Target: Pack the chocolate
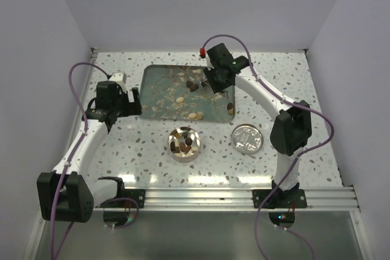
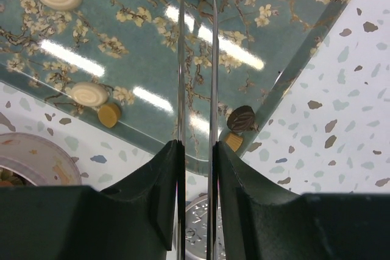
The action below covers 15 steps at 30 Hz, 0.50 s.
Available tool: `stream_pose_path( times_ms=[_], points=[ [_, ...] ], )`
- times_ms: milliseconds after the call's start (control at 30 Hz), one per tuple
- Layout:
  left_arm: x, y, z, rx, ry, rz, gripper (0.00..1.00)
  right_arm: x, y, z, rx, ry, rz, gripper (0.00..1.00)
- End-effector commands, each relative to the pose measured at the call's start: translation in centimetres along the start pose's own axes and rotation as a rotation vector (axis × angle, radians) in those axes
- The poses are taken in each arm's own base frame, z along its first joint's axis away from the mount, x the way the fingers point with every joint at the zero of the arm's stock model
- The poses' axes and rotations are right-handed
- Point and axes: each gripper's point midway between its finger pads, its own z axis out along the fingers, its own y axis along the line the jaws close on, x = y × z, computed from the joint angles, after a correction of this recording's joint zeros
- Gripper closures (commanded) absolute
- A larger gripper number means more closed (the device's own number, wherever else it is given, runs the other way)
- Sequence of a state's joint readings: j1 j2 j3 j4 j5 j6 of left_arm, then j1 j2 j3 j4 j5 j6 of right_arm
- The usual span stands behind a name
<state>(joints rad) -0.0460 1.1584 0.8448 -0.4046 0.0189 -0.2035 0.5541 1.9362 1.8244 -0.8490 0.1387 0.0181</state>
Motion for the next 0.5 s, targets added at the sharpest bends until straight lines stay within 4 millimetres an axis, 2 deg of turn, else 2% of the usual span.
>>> stream_pose_path(
  times_ms=[0,33,100,133,233,467],
  points=[
    [-1.9,-0.3,0.0,0.013,-0.06,-0.025,0.0,-1.3,-0.7,-3.9,-0.003,-0.083,0.005,0.71],
    [-1.9,-0.4,0.0,0.018,-0.06,-0.028,0.0,-0.3,-0.6,-4.0,-0.01,-0.068,0.016,0.71],
    [-2.0,-0.5,0.0,0.023,-0.062,-0.03,0.0,0.6,-0.1,-4.0,-0.033,-0.062,0.032,0.71],
    [-1.9,-0.5,0.0,0.025,-0.063,-0.033,0.0,1.7,0.4,-3.8,-0.037,-0.04,0.035,0.71],
    [-2.0,-0.6,0.0,0.031,-0.063,-0.031,0.0,2.9,1.5,-4.8,-0.05,-0.04,0.027,0.71],
    [-1.9,-0.8,-0.3,0.043,-0.061,-0.029,0.0,4.1,4.6,-8.9,-0.082,-0.074,0.005,0.71]
  ],
)
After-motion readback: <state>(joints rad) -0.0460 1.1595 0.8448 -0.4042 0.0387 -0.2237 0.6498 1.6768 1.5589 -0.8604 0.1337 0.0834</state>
